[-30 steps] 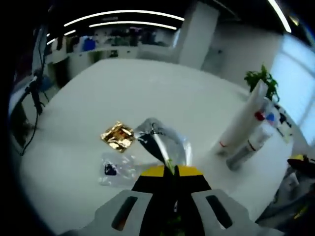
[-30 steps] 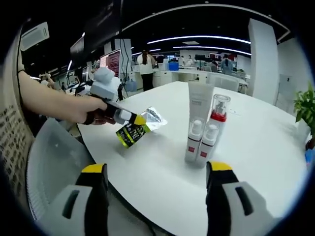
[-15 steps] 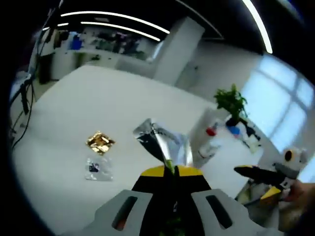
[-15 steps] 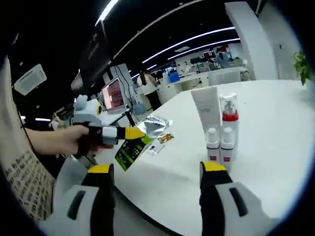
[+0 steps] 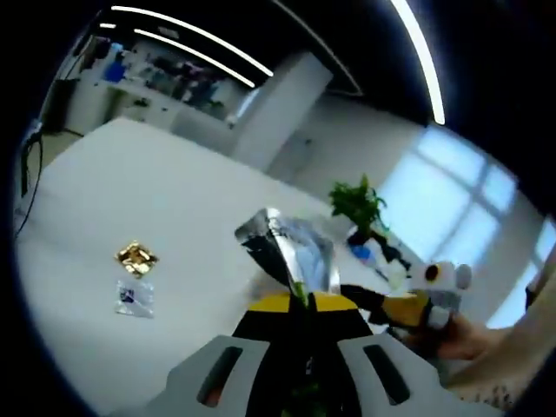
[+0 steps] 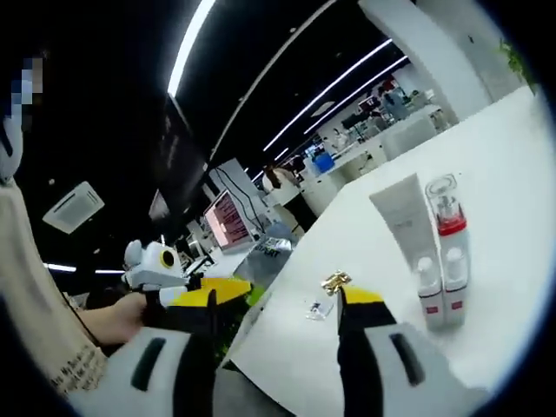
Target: Arrange the skincare products in the storage area until every visible bottle or jar stands upright without overlapping.
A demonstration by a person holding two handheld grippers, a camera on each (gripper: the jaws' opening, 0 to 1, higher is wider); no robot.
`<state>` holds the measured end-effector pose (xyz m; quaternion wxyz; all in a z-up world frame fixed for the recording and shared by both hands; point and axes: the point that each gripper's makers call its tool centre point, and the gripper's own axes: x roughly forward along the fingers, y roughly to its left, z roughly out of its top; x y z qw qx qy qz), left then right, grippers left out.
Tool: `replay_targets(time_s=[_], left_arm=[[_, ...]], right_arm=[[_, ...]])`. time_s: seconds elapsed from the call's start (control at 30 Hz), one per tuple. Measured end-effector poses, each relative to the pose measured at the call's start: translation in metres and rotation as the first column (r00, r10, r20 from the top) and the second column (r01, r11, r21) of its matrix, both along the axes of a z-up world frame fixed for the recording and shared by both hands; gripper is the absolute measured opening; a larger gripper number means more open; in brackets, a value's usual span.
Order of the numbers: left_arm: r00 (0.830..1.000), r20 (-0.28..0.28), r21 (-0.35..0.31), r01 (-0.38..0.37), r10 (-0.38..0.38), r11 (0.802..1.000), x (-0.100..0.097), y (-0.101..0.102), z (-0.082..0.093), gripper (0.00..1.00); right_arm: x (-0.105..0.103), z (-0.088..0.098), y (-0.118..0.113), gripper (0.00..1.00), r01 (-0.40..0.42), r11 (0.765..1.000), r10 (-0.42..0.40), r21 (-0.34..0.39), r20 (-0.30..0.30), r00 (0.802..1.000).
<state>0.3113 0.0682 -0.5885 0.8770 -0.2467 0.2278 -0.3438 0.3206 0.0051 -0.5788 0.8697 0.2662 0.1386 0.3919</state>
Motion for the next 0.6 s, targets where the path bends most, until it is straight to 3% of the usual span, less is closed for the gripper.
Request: replay_targets(time_s=[0.1, 0.23, 0.43, 0.53, 0.6], left_arm=[[1.000, -0.003, -0.038, 0.007, -0.007, 0.999, -0.006, -0.003, 0.005, 0.02], [1.000, 0.003, -0.081, 0.020, -0.020, 0.996, -0.009, -0.008, 0.012, 0.02], [0.997, 0.057, -0.070, 0.058, -0.054, 0.996, -0.009, -0.017, 0.022, 0.02], [0.995, 0.065, -0.068, 0.074, -0.070, 0.995, -0.008, -0.022, 0.023, 0.02], [0.995, 0.070, -0.050, 0.078, -0.074, 0.996, -0.007, -0.022, 0.022, 0.02]], right_arm=[[0.006, 0.012, 0.000, 0.44, -0.005, 0.997, 0.005, 0.081, -0.006, 1.000], [0.007, 0.017, 0.002, 0.39, -0.016, 0.991, 0.020, 0.135, -0.029, 0.999], [0.004, 0.023, 0.014, 0.32, -0.049, 0.981, 0.058, 0.188, -0.039, 0.998], [0.004, 0.021, 0.019, 0.25, -0.049, 0.978, 0.062, 0.203, -0.055, 0.997], [0.005, 0.023, 0.018, 0.15, -0.037, 0.975, 0.052, 0.221, -0.062, 0.997]])
